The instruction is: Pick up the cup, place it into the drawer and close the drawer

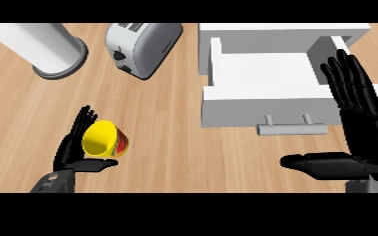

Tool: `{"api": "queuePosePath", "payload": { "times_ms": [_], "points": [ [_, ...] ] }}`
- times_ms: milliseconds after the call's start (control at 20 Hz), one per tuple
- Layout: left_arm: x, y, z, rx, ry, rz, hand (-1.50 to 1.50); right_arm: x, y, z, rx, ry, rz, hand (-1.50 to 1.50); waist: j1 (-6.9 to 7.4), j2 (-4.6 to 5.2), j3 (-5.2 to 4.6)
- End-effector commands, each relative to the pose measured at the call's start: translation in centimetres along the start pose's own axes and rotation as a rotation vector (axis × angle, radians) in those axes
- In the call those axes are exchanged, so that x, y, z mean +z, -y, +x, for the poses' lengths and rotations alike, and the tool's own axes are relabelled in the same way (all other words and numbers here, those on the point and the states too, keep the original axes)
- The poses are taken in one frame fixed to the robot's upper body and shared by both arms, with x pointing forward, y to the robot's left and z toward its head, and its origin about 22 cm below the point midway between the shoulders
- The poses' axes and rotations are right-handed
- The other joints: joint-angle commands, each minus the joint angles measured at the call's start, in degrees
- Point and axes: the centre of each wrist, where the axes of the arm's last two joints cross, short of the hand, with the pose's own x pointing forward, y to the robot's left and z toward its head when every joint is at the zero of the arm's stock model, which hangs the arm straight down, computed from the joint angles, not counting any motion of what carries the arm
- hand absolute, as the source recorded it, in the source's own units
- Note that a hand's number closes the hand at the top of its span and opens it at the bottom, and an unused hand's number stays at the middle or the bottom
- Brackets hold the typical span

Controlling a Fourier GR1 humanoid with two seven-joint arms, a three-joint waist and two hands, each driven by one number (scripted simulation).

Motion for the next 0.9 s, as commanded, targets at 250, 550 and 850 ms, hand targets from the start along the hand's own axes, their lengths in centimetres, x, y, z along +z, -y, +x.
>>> {"api": "queuePosePath", "payload": {
  "times_ms": [250,550,850],
  "points": [
    [-2.0,1.0,0.7,0.18,0.11,-0.095,-1.5,-0.2,0.1,0.2,0.019,0.002,-0.009,-1.5,0.07,-0.06,0.0],
    [-1.4,3.8,-0.6,0.262,0.143,-0.137,-1.5,0.5,0.2,-0.6,-0.015,-0.013,-0.006,-1.5,-0.18,0.02,-0.02],
    [-2.3,4.2,-0.2,0.378,0.115,-0.239,1.5,0.2,-1.2,-1.3,-0.009,-0.022,-0.007,-1.5,-0.02,0.07,-0.04]
  ]
}}
